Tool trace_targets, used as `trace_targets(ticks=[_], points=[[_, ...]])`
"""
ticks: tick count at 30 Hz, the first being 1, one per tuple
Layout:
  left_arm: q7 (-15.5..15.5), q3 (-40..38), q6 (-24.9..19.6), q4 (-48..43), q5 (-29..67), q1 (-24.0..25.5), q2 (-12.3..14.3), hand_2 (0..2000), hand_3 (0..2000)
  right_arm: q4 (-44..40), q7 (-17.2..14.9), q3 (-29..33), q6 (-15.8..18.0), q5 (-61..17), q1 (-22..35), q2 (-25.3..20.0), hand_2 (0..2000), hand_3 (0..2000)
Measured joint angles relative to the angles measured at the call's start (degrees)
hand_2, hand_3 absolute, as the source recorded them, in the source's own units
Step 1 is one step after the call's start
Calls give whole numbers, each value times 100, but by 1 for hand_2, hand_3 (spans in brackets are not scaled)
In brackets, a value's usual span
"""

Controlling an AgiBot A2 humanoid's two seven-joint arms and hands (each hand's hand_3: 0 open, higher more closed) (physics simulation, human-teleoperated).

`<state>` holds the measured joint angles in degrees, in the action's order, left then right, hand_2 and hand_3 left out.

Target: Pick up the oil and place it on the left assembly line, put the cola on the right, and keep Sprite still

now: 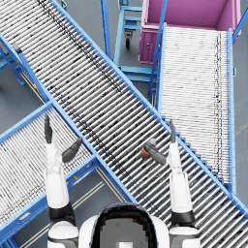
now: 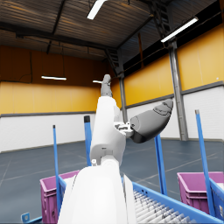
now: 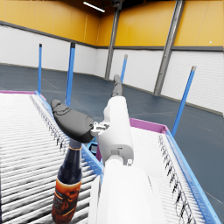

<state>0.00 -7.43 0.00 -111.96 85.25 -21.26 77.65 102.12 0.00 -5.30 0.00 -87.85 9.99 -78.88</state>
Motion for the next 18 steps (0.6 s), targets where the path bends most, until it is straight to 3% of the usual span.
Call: trace_targets(ticks=[7,18], points=[[0,84,0,114,0,66,32,0,0,-908,0,-597,0,-1,66,-92,0,0],[0,334,0,574,0,-64,68,0,0,-3138,0,-939,0,1,830,-454,0,0]])
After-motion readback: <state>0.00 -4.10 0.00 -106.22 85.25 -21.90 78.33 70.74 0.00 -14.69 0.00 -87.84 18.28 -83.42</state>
